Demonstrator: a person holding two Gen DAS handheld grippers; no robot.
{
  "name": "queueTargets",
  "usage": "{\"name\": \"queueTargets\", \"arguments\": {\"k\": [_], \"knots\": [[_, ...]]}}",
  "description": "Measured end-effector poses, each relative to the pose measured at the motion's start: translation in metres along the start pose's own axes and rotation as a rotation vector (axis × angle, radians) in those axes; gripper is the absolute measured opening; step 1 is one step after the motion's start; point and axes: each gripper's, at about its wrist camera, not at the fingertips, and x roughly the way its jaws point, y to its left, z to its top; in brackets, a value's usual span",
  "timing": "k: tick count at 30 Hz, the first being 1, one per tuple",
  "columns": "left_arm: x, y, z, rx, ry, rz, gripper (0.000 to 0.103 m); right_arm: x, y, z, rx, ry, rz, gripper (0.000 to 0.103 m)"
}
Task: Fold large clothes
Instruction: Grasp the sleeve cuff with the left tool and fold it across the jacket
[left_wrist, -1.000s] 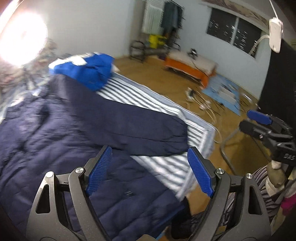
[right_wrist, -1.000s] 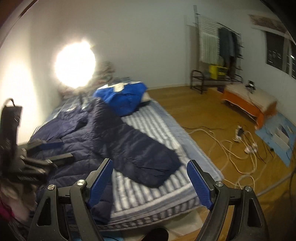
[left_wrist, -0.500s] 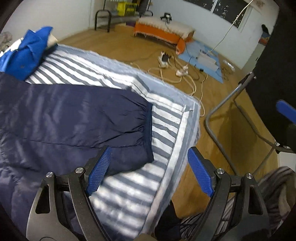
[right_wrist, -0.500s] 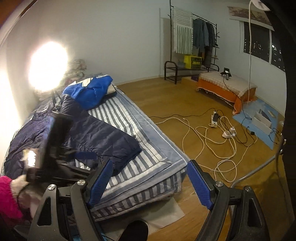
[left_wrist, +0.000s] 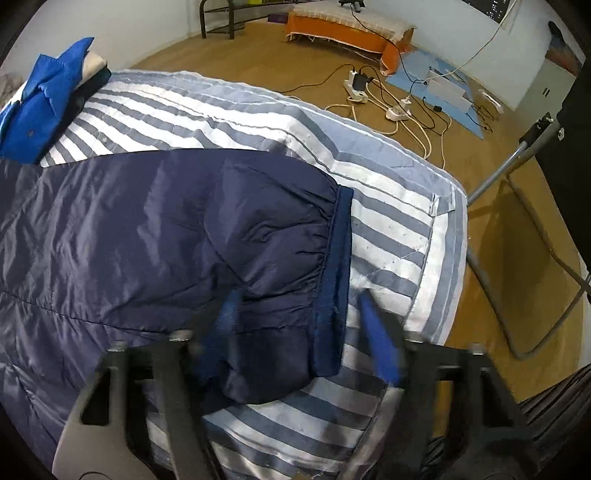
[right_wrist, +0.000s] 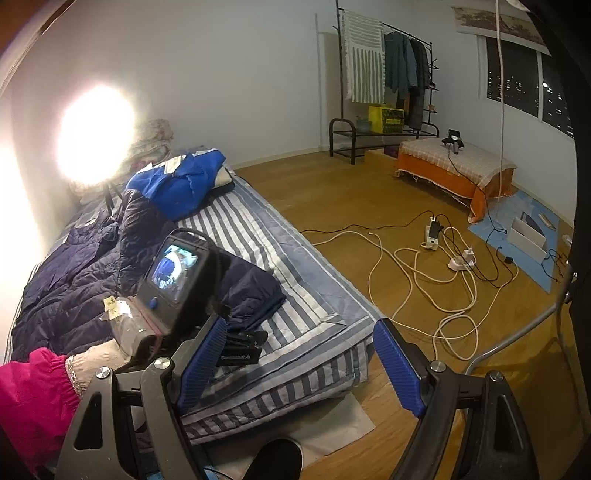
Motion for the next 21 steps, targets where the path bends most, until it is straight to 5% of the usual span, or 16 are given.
{"name": "queueTargets", "arguments": {"k": [1, 2, 3, 10, 21], "knots": [[-0.003, 0.003, 0.001, -0.015, 0.002, -0.030, 0.036, 0.000, 0.001, 0.000, 0.000, 0.000, 0.006, 0.084], [-0.007, 0.008, 0.002, -0.047, 0.004, -0.077, 0.013, -0.001, 0.003, 0.001, 0.000, -0.001, 0.012, 0.084], [-0.010, 0.012, 0.004, -0.069, 0.001, -0.093, 0.006, -0.001, 0.003, 0.001, 0.000, -0.003, 0.018, 0.084], [-0.094, 0.059, 0.001, -0.190, -0.159, -0.159, 0.004, 0.000, 0.025, 0.007, -0.044, -0.003, 0.070, 0.084], [-0.237, 0.204, -0.050, -0.427, -0.431, -0.010, 0.004, 0.015, 0.110, 0.044, -0.257, -0.013, 0.226, 0.079]]}}
